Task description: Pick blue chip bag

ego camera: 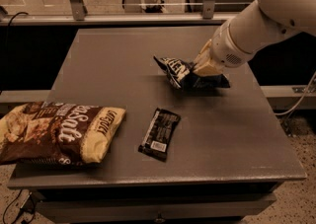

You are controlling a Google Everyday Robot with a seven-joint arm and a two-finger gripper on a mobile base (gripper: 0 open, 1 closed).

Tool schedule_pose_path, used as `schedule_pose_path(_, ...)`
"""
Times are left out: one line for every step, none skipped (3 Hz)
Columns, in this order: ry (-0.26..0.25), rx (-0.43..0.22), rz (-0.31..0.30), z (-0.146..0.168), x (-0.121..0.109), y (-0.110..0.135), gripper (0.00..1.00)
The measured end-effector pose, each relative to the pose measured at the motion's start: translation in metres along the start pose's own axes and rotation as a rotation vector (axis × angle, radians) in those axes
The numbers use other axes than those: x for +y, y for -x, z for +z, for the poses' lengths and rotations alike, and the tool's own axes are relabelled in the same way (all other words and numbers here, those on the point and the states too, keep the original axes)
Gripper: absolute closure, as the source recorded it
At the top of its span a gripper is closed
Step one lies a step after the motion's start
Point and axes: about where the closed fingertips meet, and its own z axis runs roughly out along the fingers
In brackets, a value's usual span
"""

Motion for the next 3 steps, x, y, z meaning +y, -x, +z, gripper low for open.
schedule_pose_path(0.001,-0.052,-0.006,-0.013,-0.005,0.014,1.0)
schedule_pose_path(-0.046,-0.109,-0.037,-0.049,-0.028,0.037,1.0)
schedule_pose_path(-0.104,-0.135,-0.072,-0.081,-0.048,0.054,1.0)
